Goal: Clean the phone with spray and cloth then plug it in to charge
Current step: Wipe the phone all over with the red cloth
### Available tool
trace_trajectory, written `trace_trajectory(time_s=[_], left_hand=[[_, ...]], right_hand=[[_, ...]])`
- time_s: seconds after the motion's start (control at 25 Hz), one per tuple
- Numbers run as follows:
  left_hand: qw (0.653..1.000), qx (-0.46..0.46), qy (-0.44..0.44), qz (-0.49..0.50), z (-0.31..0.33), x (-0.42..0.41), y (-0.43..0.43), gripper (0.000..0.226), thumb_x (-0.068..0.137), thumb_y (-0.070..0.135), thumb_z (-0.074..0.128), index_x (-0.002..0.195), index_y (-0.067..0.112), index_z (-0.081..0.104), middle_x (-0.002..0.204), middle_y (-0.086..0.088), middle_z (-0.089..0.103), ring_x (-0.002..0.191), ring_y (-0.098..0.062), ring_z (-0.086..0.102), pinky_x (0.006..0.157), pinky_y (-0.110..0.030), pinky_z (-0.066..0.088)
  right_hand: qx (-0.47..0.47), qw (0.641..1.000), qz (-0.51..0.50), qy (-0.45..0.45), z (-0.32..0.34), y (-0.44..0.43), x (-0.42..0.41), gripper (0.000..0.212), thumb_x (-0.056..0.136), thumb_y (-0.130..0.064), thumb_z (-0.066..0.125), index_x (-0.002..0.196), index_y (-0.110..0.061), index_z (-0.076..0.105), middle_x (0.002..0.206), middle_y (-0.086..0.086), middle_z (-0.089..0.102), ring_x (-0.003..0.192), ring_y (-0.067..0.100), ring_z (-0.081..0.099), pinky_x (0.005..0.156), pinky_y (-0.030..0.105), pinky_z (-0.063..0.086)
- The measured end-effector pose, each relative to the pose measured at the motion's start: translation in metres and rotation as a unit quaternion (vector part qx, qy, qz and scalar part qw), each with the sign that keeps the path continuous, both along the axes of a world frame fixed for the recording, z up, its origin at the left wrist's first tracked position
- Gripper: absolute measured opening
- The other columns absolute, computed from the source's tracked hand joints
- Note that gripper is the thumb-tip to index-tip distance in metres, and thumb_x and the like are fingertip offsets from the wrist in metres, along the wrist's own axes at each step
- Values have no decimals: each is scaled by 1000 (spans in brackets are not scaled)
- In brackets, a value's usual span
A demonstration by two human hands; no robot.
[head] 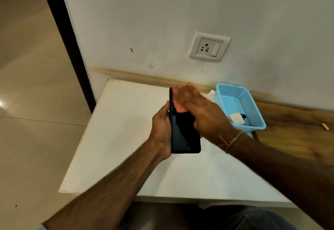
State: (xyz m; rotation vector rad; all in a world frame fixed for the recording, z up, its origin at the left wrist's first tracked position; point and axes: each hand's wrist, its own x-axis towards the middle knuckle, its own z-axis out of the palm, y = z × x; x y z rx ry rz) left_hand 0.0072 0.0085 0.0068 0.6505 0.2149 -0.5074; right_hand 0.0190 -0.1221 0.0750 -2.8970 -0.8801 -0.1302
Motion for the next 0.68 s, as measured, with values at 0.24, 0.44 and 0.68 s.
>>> trace_trajectory(time_s=[0.24, 0.44, 0.68], left_hand=[[999, 25, 22, 10, 1, 0, 2, 57, 94, 60, 45, 113, 16, 76, 112, -16, 73, 94, -33, 70, 80, -43, 58], [1000, 18, 22, 13, 0, -1, 6, 57, 96, 60, 42, 120, 20, 74, 121, -9, 73, 106, -29, 72, 94, -43, 55], [999, 20, 24, 22, 4, 1, 6, 60, 97, 59, 40, 128, 17, 69, 125, -14, 70, 106, -33, 67, 94, -44, 52]], right_hand=[[6, 1000, 17, -13, -2, -5, 5, 79, 78, 11, 34, 150, -16, 17, 158, 3, 14, 147, 24, 4, 111, 42, 34], [-37, 996, 46, -64, -18, 16, -12, 75, 69, 12, 42, 143, 3, 31, 150, 20, 31, 142, 38, 22, 118, 47, 14], [5, 1000, -7, -12, -6, 7, 0, 83, 77, 14, 45, 150, -13, 15, 159, 7, 12, 147, 24, 6, 114, 33, 27]])
